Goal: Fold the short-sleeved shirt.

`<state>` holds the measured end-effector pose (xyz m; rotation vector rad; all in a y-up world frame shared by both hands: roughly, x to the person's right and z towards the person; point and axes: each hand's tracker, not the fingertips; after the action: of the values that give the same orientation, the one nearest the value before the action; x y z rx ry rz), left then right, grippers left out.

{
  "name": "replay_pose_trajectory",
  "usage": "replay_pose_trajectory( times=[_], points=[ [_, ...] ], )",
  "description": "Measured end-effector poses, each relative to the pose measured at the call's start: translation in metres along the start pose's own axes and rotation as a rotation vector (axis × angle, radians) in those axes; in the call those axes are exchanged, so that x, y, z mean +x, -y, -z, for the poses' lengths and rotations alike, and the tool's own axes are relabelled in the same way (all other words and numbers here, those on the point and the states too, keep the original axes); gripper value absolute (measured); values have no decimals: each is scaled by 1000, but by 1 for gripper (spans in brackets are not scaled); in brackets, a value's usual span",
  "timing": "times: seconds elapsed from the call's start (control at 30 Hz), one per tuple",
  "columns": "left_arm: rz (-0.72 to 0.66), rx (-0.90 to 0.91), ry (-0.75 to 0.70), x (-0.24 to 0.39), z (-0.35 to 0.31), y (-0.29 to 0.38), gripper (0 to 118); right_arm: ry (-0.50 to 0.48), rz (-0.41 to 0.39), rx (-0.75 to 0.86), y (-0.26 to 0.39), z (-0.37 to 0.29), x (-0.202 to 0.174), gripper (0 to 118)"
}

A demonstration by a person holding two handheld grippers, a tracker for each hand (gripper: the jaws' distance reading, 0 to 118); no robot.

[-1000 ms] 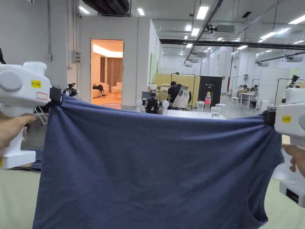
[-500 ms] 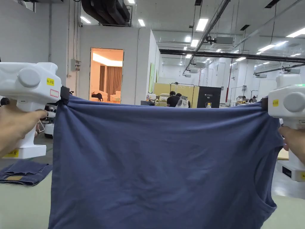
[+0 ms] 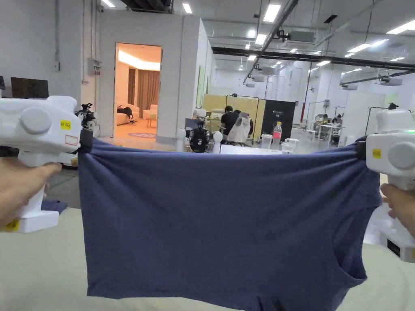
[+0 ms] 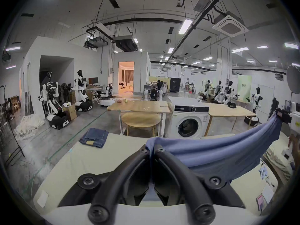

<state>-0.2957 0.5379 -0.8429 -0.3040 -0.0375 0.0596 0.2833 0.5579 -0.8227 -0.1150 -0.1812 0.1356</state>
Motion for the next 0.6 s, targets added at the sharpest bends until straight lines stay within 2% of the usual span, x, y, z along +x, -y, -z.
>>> replay_pose_trajectory(
  times=[0.3,0.47,0.6],
  points=[
    [1,-43,58,-2,-71,100,0,-8,-7,-61,94,-94,14,0],
    [5,-52,81,-3,-119,147,0,-44,-12,-130,140,-146,25,0],
    [-16,-53,98,-6,-156,179,0,-59,-52,-177,168,-179,30,0]
  ],
)
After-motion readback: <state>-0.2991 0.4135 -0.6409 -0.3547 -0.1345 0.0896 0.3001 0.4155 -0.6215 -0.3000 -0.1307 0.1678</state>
